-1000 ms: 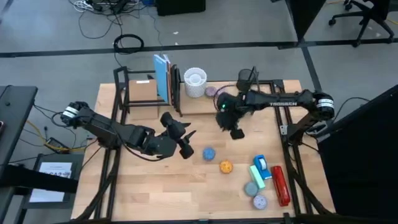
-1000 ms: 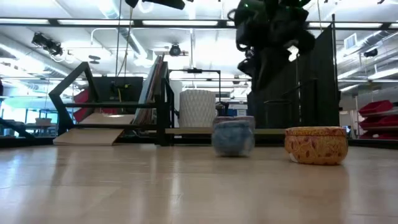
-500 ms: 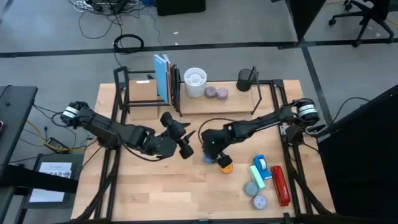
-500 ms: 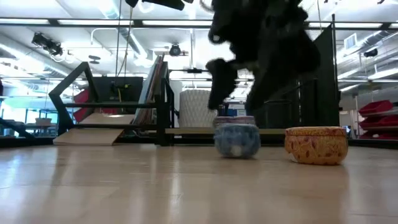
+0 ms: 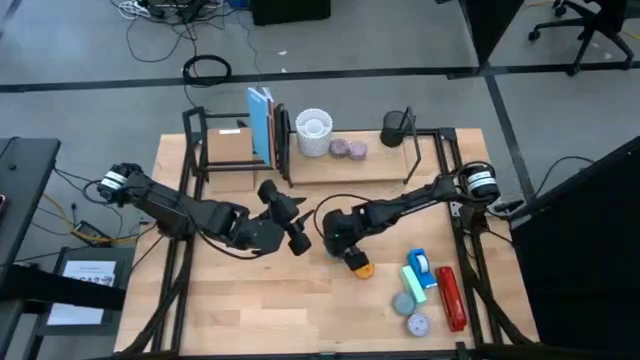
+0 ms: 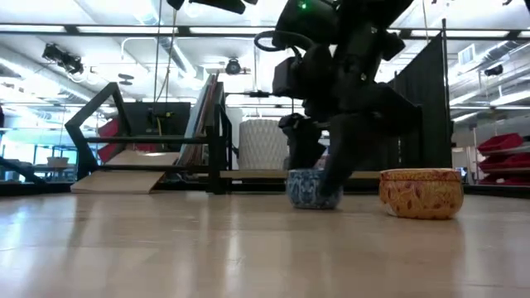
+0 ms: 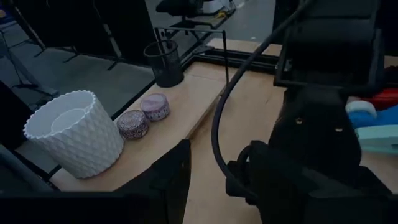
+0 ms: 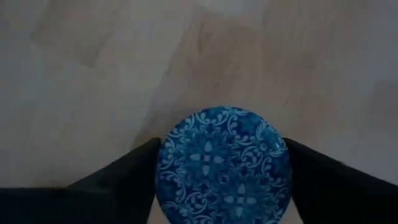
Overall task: Stock shelves
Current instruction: Put the blue scented candle on the shelf, then put the yellow scented candle on the shelf, then put the green scented candle on the shelf
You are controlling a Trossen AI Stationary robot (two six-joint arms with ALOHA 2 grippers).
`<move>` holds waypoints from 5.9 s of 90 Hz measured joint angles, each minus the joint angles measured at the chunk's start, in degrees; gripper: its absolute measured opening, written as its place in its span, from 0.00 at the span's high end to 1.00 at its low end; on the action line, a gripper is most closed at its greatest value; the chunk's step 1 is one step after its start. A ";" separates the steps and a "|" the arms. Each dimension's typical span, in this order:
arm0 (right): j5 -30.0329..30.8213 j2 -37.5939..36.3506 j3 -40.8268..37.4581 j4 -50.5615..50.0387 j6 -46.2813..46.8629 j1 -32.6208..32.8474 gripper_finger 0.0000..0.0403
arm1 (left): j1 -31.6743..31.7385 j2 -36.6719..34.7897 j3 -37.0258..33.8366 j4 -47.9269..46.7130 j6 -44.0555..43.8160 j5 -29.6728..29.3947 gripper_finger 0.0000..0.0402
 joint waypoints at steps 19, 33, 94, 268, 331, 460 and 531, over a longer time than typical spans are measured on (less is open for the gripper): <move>4.53 -5.69 2.63 -6.32 -1.59 -4.64 0.37 | 0.00 0.00 0.00 -0.01 -0.02 0.00 0.65; 7.66 -10.98 3.08 -7.17 -2.09 -15.25 0.37 | 0.00 0.00 -0.01 0.02 -0.02 0.00 0.65; 6.35 -4.97 3.05 4.76 6.38 -31.11 0.23 | 0.07 0.00 -0.01 0.19 -0.04 0.00 0.65; 11.67 -4.56 -0.31 -17.18 33.17 16.66 0.05 | -1.07 0.00 -0.02 0.12 -0.20 0.07 0.65; 11.39 -12.22 -0.31 -22.85 27.05 5.24 0.35 | -1.07 0.00 -0.02 -0.01 -0.24 0.07 0.65; 11.53 -30.96 -0.29 -22.22 9.99 -3.98 0.14 | -1.07 0.00 -0.02 0.01 -0.20 0.05 0.65; 2.35 -7.85 -0.27 -26.95 49.72 36.49 0.14 | -1.07 0.00 -0.02 0.02 -1.57 0.05 0.65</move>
